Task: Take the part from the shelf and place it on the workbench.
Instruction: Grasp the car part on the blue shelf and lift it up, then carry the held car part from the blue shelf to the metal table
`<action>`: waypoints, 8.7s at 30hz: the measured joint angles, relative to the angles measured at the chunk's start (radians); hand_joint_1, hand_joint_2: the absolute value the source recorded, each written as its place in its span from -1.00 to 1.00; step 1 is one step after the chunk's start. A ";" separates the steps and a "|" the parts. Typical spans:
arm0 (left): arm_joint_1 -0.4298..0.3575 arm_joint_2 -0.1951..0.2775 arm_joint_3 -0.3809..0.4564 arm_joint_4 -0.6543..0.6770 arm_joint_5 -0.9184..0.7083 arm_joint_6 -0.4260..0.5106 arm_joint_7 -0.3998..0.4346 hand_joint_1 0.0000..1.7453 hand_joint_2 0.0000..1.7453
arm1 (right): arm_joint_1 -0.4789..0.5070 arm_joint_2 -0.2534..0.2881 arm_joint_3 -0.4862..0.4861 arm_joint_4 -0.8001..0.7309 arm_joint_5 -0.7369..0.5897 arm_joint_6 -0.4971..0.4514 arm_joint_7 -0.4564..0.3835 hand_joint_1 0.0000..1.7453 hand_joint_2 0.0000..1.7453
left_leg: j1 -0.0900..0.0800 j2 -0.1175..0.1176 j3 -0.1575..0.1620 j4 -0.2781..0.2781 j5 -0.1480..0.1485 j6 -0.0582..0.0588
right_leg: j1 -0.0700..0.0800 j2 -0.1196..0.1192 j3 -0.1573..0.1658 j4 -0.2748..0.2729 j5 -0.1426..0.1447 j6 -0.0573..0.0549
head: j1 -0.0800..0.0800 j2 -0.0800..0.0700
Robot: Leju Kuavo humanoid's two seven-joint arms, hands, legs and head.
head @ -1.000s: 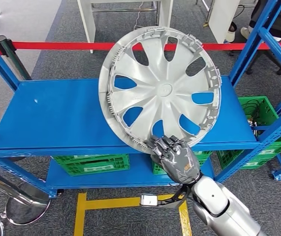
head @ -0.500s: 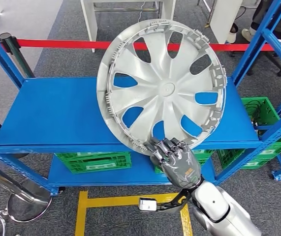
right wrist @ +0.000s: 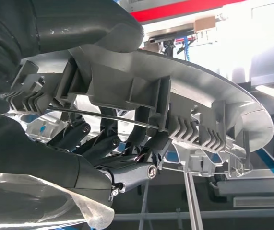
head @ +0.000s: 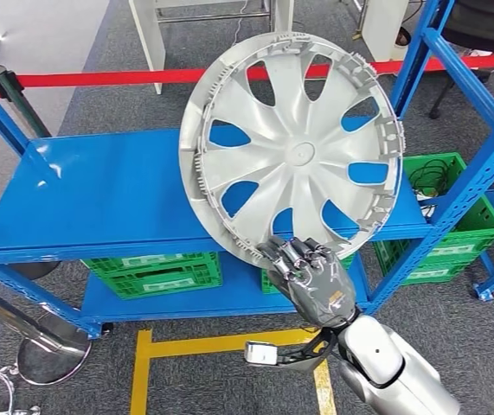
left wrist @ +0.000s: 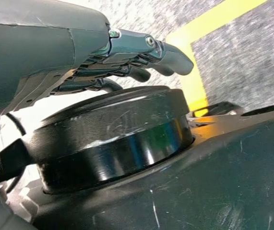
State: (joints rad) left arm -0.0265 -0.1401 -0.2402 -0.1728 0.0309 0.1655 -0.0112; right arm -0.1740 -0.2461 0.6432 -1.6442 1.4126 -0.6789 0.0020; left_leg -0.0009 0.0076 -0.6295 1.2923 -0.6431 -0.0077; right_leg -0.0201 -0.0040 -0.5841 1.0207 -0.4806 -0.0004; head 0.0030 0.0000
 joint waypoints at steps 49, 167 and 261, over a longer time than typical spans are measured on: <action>0.043 0.007 0.260 -0.058 -0.188 0.177 0.024 -1.00 1.00 | 0.163 -0.028 -0.077 -0.105 0.122 -0.001 0.088 1.00 1.00 | -0.012 0.001 0.053 -0.313 0.196 0.052 | 0.002 0.002 -0.028 0.184 -0.055 0.050 | 0.017 0.000; -0.006 0.018 0.214 -0.019 -0.291 0.083 0.050 -1.00 1.00 | 0.431 0.021 -0.339 -0.394 0.154 -0.004 0.096 1.00 1.00 | -0.006 0.014 0.074 -0.333 0.214 0.054 | 0.001 0.003 -0.066 0.215 -0.147 0.055 | 0.014 0.000; -0.001 0.015 0.252 -0.019 -0.314 0.048 0.089 -1.00 1.00 | 0.536 -0.043 -0.541 -0.442 0.153 0.126 0.004 1.00 1.00 | -0.010 0.012 0.117 -0.295 0.130 0.051 | 0.000 0.007 -0.154 0.278 -0.100 0.057 | 0.021 0.000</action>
State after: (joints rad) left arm -0.0274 -0.1249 0.0115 -0.1915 -0.2827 0.2132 0.0782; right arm 0.3618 -0.2894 0.1021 -2.0863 1.5654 -0.5531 0.0061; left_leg -0.0109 0.0193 -0.5122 0.9970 -0.5127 0.0432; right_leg -0.0198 0.0034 -0.7380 1.2982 -0.5804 0.0569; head 0.0242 0.0000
